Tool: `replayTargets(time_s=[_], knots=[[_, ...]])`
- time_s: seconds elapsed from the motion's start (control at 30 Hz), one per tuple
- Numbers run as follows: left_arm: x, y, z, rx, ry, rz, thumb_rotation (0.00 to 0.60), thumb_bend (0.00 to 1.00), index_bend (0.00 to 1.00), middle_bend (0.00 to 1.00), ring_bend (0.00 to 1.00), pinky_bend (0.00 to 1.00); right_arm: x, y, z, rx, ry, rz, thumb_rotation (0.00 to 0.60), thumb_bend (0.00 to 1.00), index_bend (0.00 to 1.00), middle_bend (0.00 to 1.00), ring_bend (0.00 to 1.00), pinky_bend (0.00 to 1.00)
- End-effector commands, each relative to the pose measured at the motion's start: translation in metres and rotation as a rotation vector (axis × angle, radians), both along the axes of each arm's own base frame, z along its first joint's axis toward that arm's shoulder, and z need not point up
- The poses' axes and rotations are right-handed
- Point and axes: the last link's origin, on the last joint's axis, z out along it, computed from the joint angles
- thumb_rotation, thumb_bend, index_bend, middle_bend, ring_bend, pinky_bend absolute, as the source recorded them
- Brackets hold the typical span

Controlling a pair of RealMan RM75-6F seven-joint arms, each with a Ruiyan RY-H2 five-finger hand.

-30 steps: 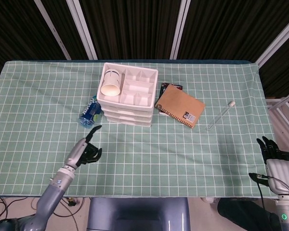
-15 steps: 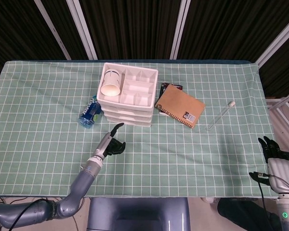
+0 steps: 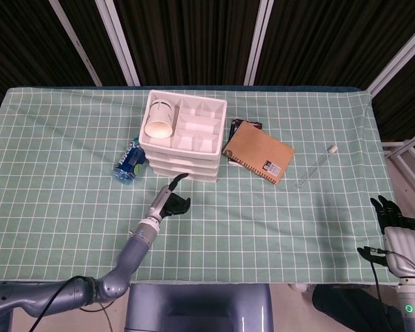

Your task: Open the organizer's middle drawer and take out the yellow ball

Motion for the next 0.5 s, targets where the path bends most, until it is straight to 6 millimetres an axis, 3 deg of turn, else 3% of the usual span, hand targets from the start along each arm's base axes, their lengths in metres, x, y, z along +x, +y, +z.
replayTargets(time_s=[0.03, 0.5], knots=[[0.003, 0.002, -0.002, 0.002, -0.011, -0.001, 0.6, 0.53, 0.1, 0.99, 0.98, 1.0, 0.0, 0.0, 0.0, 0.0, -0.001, -0.003, 0.6, 0.06, 0.0, 0.0, 0.0, 0.23], [0.007, 0.014, -0.005, 0.017, -0.04, 0.021, 0.6, 0.53, 0.13, 0.99, 0.98, 1.0, 0.0, -0.001, -0.001, 0.003, -0.004, -0.008, 0.6, 0.06, 0.0, 0.0, 0.0, 0.23]])
